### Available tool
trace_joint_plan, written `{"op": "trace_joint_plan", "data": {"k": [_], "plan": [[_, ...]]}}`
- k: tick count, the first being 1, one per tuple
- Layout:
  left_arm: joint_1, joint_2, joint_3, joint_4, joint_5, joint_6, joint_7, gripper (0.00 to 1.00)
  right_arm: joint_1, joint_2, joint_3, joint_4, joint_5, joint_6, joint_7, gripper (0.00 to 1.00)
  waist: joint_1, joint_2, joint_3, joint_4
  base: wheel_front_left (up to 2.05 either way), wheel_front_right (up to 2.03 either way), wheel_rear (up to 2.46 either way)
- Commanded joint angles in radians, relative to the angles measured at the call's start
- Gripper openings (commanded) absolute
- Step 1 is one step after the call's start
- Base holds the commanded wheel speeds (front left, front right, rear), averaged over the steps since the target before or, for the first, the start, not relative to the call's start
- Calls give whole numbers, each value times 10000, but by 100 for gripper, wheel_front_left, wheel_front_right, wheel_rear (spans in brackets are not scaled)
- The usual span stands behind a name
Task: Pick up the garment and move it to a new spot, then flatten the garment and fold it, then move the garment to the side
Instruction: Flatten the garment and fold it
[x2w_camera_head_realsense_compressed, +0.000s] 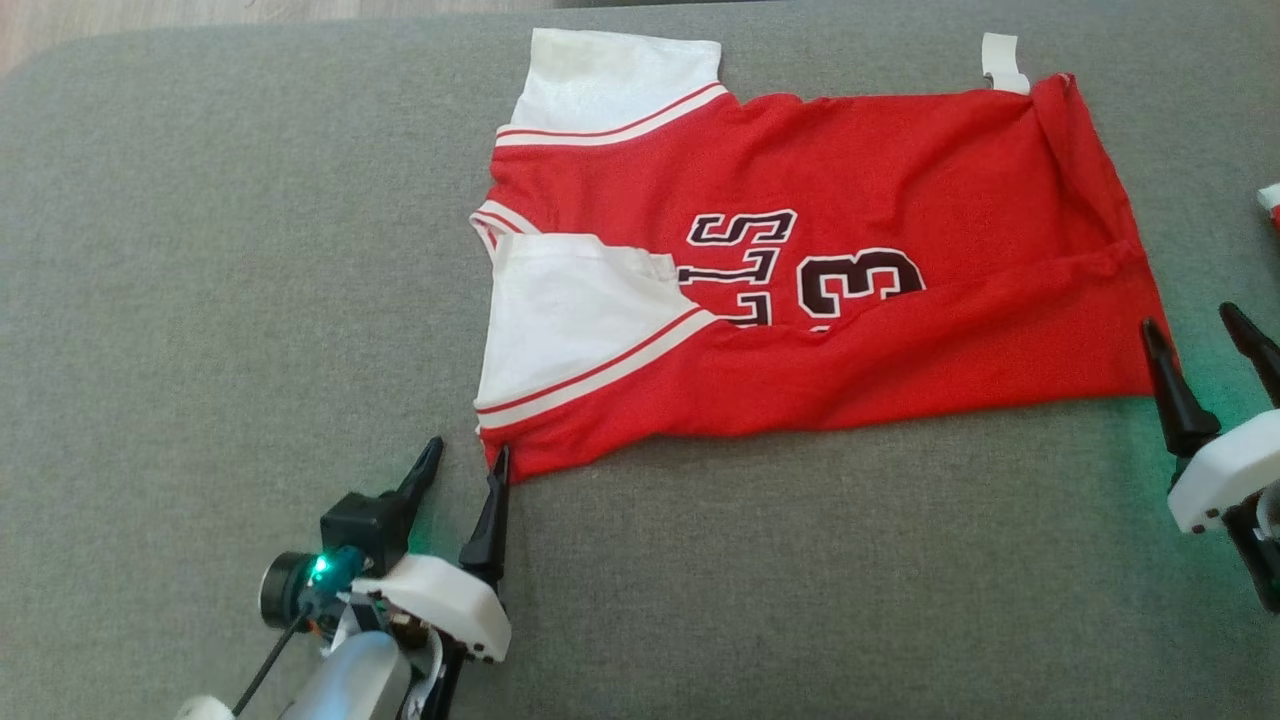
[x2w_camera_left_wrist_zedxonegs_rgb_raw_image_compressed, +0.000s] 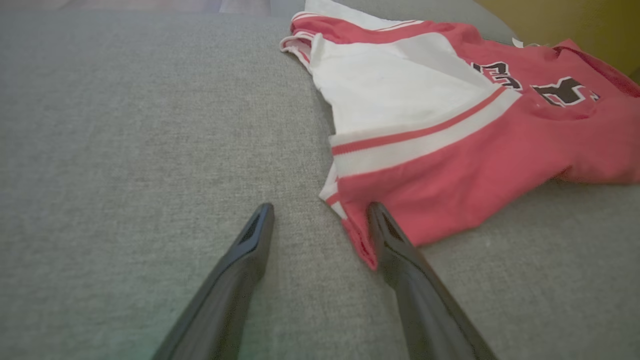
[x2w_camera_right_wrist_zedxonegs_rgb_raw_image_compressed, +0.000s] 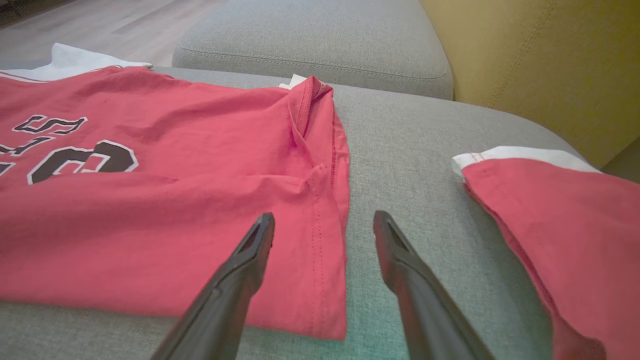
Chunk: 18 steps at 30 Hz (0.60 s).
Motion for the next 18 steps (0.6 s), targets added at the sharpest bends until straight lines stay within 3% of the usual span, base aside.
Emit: {"op": "trace_joint_plan", "data": {"k": [1,6,8,17,18], "plan": [[-346,86,412,-200,-23,28,-7,100,-4,-213,10,-212,-58,25,-138,100,2,0,1,-21,0,0,0],[-473,-45,264,278,-135,-152,169,100,-151,-32,102,185,-23,25,-64,100,2,0,57,-101,0,0,0],[-522,-94,185,395,-192,-294,235,0,-237,58,166,477,75,25,12,100,2,0,56,-107,0,0,0],[-893,358,-157,327,222,-496,163,0,-789,425,707,2123,642,25,163,97,2,0,-90,96,0,0,0],[-931,438,-173,306,261,-505,171,0,-843,442,796,2281,784,25,236,45,2,0,-118,118,0,0,0]]}}
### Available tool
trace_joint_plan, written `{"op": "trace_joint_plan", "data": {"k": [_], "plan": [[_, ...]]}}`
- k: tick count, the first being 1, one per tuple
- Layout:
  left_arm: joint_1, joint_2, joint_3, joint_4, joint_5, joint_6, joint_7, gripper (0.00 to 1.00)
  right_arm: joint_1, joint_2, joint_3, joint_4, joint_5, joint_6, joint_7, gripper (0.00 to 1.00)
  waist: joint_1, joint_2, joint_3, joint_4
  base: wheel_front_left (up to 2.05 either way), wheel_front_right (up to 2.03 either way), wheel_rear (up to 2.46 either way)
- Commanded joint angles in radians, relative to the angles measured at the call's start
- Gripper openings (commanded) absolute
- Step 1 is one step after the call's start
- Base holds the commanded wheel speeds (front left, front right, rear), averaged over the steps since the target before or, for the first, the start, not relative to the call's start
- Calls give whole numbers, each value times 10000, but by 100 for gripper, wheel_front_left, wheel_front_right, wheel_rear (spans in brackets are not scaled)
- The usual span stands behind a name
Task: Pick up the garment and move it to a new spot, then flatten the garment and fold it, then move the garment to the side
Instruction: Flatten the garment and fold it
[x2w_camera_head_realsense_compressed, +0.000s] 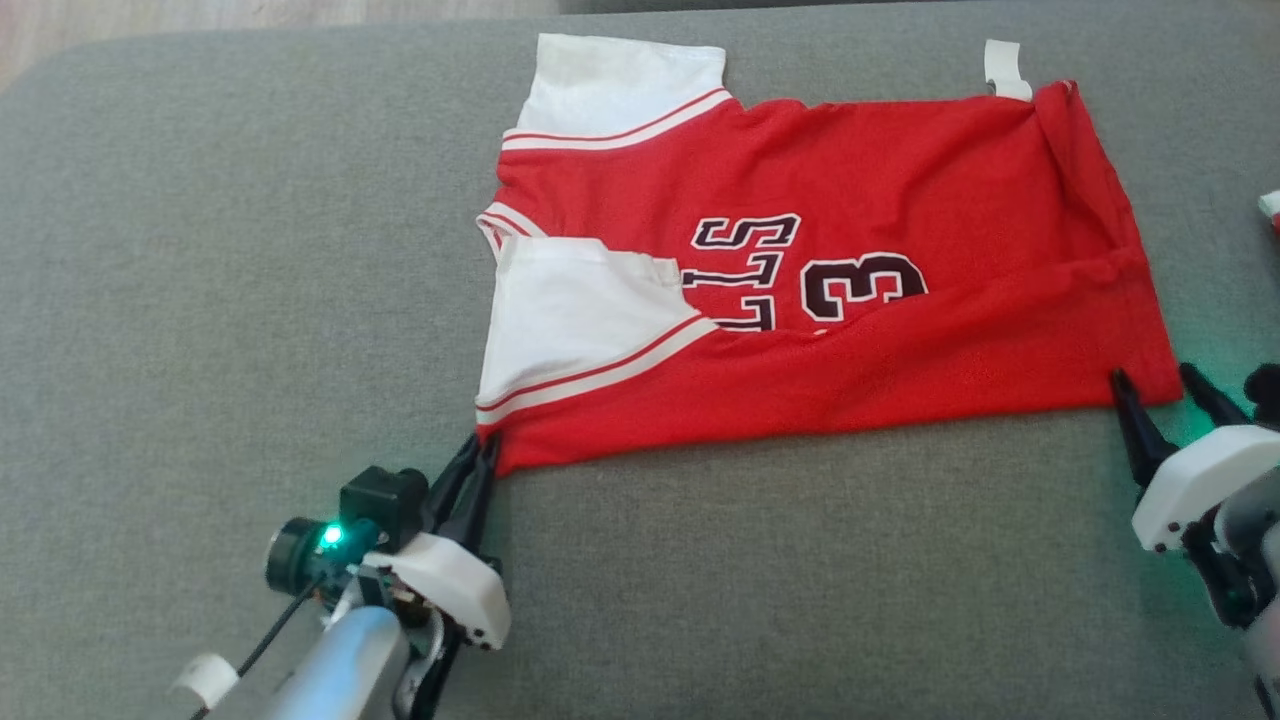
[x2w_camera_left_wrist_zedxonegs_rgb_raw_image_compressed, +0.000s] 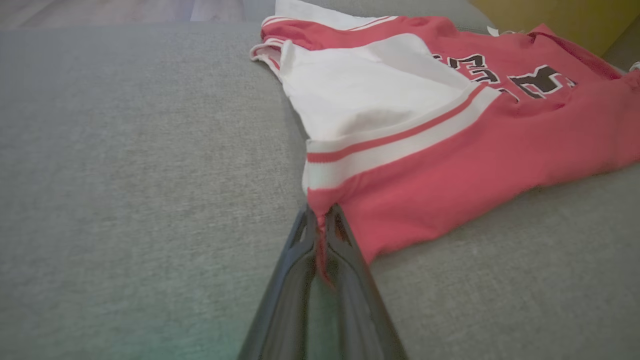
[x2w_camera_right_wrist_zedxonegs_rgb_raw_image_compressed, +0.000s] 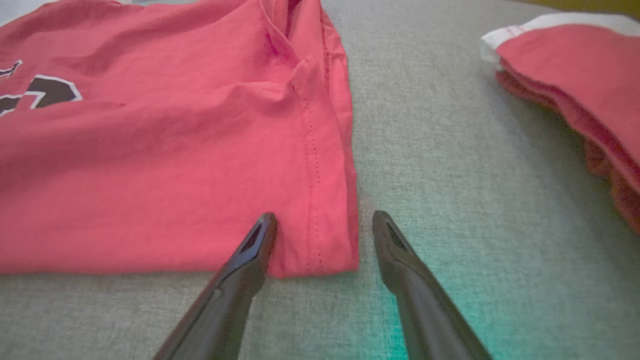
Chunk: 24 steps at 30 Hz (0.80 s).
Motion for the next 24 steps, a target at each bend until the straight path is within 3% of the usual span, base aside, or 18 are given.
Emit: {"op": "trace_joint_plan", "data": {"k": [1,10,18,22,23,24], "plan": [[-332,436,287,-206,157,-52,-18,0,-166,-154,346,77,284,25,138,0,0,0,-71,62,0,0,0],[414,1023,175,-753,129,-22,229,0,590,-911,1060,60,1303,25,-156,0,0,0,-896,65,0,0,0],[2231,1610,-58,-2361,-75,277,928,0,2310,-1714,1022,-968,1614,25,-69,0,0,0,-1607,-117,0,0,0],[2826,1729,-75,-3000,-199,493,1164,0,2868,-1769,811,-1387,1633,25,54,0,0,0,-1718,-179,0,0,0],[2965,1744,-67,-3163,-240,563,1215,0,3026,-1758,703,-1485,1625,25,72,29,0,0,-1740,-186,0,0,0],[3067,1762,-82,-3295,-257,614,1278,15,3168,-1738,621,-1587,1610,25,102,83,0,0,-1759,-193,0,0,0]]}}
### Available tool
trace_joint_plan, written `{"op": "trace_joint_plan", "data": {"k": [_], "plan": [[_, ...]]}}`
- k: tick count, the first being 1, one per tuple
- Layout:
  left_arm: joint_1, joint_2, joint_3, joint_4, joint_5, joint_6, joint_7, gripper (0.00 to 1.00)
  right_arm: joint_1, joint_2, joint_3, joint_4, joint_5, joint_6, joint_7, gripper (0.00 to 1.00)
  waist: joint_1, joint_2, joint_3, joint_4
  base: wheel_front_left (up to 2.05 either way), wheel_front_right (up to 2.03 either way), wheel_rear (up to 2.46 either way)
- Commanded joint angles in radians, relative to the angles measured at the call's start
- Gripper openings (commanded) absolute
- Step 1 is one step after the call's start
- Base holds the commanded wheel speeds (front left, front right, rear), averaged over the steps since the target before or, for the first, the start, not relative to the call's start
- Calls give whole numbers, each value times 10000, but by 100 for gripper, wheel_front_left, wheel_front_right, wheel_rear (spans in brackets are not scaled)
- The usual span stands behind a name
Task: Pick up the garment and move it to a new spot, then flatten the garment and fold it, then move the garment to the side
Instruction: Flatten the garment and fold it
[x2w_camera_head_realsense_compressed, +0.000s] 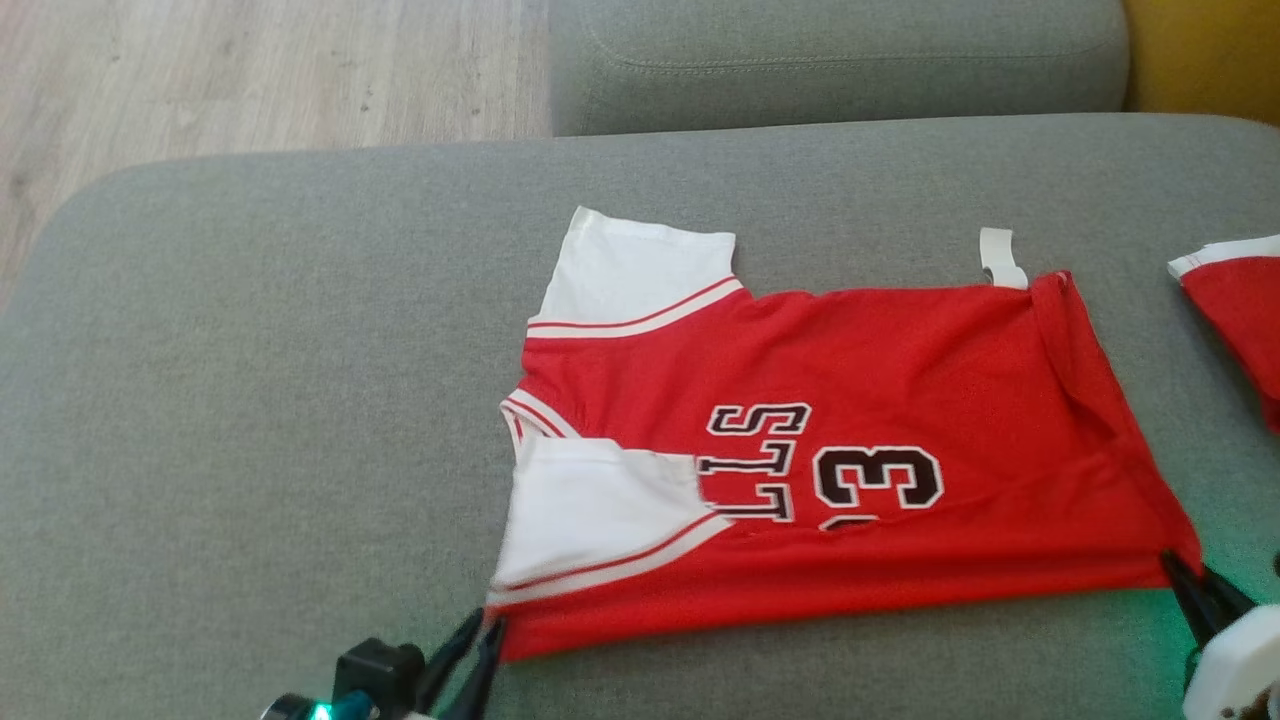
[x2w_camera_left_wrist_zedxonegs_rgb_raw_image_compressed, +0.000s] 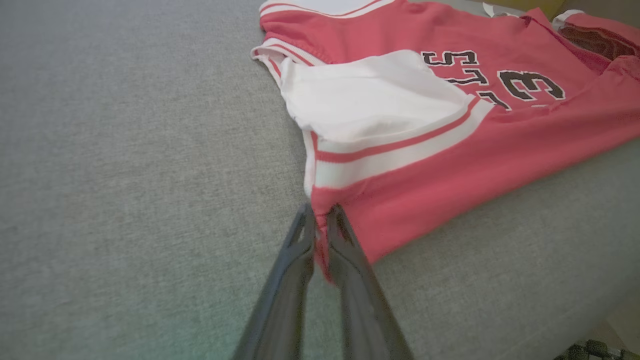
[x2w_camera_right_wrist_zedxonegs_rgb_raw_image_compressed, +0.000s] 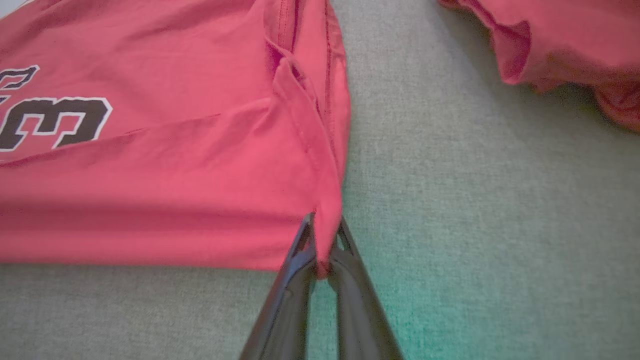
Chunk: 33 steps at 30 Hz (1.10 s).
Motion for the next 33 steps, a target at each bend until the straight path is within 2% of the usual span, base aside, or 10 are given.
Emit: {"op": "trace_joint_plan", "data": {"k": [1,2,6,10,15,21,22,28,33], "plan": [[-253,338,383,-316,-34,129,6,69,44,-457,-178,-234,29,23,-25,100,2,-1,-18,-17,0,0,0],[-230,348,365,-402,-26,166,54,100,127,-415,-315,-365,-12,23,-58,100,2,-1,-27,-29,0,0,0],[-487,429,293,-661,63,139,235,100,345,-322,-697,-1102,-305,23,-49,100,2,-1,-4,-111,0,0,0],[-1473,678,395,-897,294,3,462,100,350,-265,-1153,-1886,-647,23,15,100,2,-1,256,-214,0,0,0],[-3794,855,572,-815,515,-559,993,100,178,-118,-1511,-2938,-1013,23,352,100,2,-1,949,-437,0,0,0],[-7035,710,674,630,-8,-1481,2056,100,-416,-100,-1483,-3909,-1328,23,680,100,2,-1,2229,-1019,0,0,0],[-8077,791,531,1299,-162,-1625,2473,100,-715,-105,-1381,-4103,-1394,23,736,100,2,-1,2659,-1289,0,0,0],[-10366,956,-238,3065,-960,-1722,3664,100,-1432,-93,-1170,-4246,-1528,23,737,100,2,-1,3661,-1968,0,0,0],[-11426,1444,-1175,4014,-1444,-1726,4196,100,-1901,-100,-900,-4046,-1791,23,561,100,2,-1,4189,-2473,0,0,0]]}}
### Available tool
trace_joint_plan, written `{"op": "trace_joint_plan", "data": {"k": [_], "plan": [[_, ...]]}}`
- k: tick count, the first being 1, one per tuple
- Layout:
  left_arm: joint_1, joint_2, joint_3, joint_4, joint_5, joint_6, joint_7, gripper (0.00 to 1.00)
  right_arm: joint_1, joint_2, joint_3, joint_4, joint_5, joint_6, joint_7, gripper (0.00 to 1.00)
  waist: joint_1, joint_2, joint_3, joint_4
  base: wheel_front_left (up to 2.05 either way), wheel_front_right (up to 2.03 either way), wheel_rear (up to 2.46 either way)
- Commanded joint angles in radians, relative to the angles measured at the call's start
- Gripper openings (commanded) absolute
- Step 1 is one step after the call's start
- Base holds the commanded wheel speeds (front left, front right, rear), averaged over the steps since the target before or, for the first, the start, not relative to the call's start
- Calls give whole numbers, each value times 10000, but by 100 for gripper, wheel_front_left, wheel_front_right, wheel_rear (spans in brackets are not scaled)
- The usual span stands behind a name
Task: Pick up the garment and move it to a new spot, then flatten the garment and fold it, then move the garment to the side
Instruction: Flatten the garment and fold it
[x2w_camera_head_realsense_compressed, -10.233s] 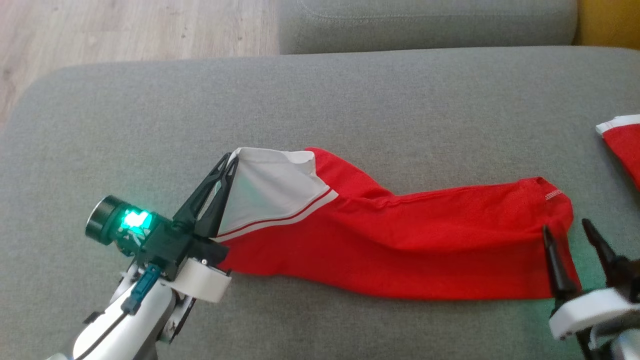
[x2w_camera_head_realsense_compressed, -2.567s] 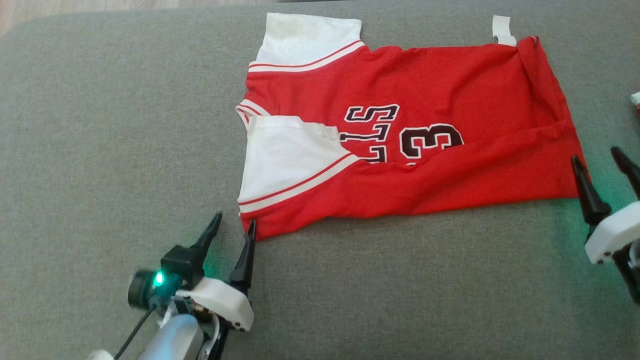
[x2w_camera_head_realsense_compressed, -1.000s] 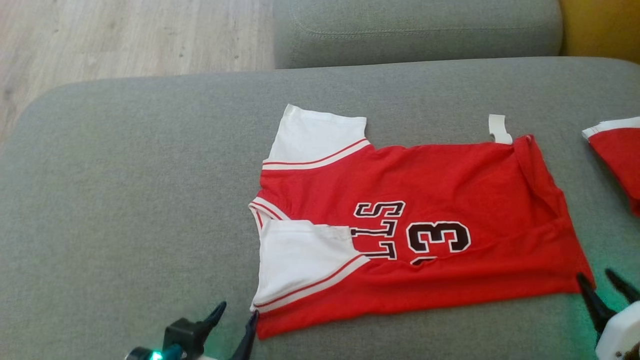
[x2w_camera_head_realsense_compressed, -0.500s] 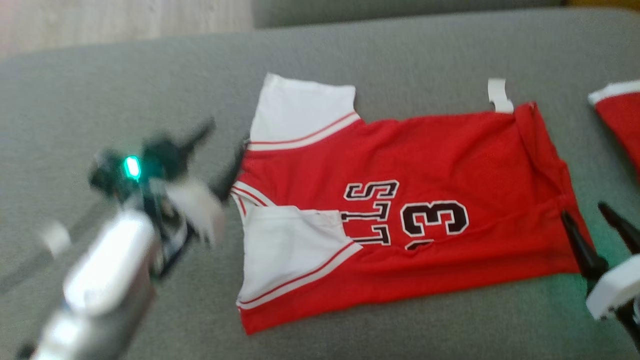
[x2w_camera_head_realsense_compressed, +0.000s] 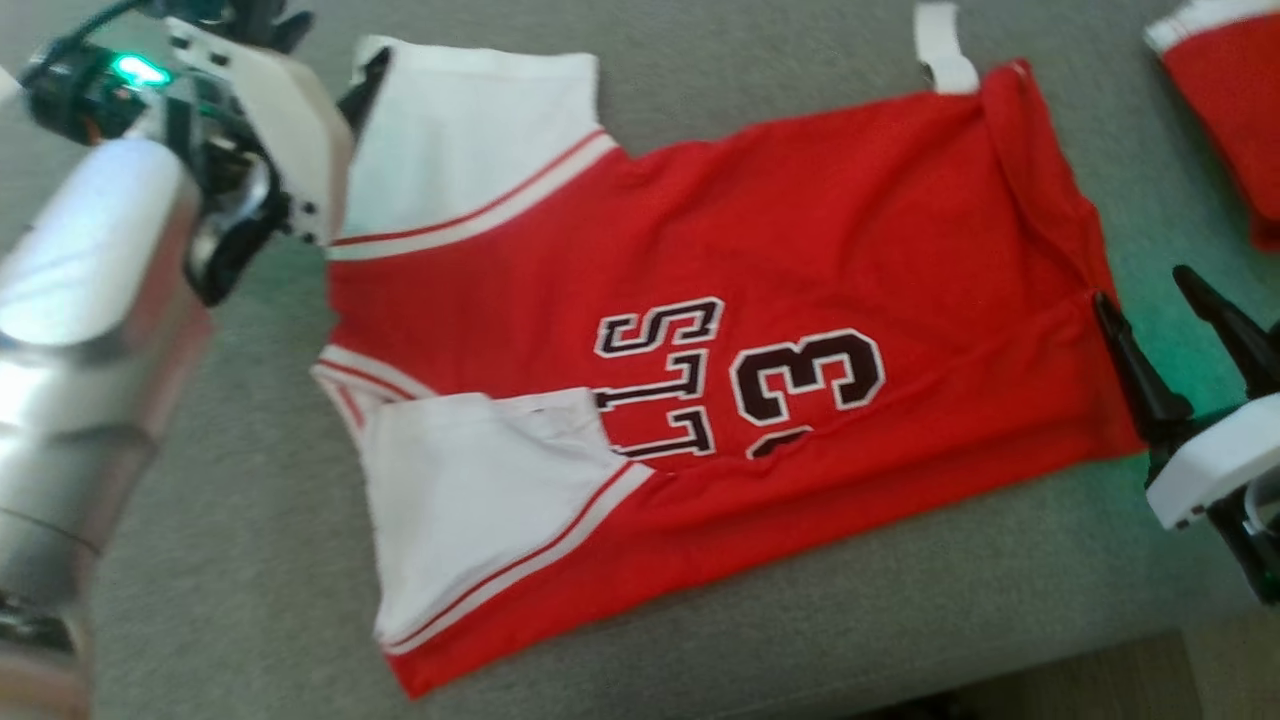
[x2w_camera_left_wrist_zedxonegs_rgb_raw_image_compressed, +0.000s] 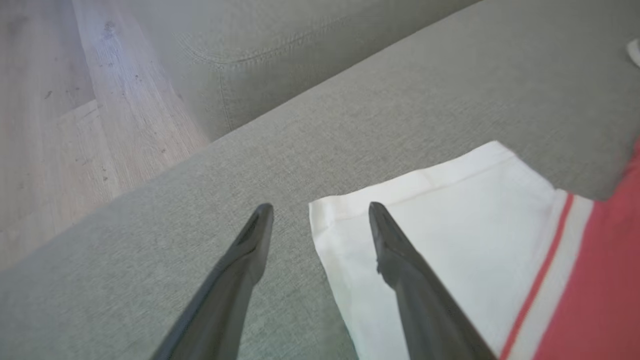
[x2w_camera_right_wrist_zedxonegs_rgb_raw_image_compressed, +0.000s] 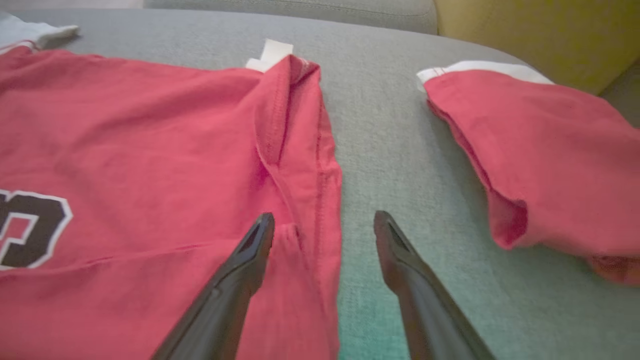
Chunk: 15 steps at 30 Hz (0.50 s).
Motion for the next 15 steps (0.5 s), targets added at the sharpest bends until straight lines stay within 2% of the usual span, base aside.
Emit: {"op": "trace_joint_plan", "data": {"k": [1,9,10,11,12,15], "plan": [[-660,600,153,2,29,20,91,100,-154,-327,108,-186,-53,25,-144,100,-2,0,508,-499,0,0,0],[-1032,784,-641,972,-27,19,30,100,-458,-229,327,59,-30,25,-407,100,-2,0,732,-731,0,0,0],[-1063,751,-716,1003,-120,19,-24,83,-484,-224,332,78,-21,25,-416,100,-2,0,739,-722,0,0,0],[-1094,721,-800,1002,-230,19,-73,44,-511,-220,330,95,-6,25,-419,100,-2,0,745,-705,0,0,0],[-1130,708,-936,943,-343,19,-126,0,-548,-222,330,116,16,25,-419,100,-2,0,753,-685,0,0,0],[-1322,830,-1423,723,-599,18,-227,0,-777,-283,310,128,99,25,-429,100,-2,0,756,-592,0,0,0]]}}
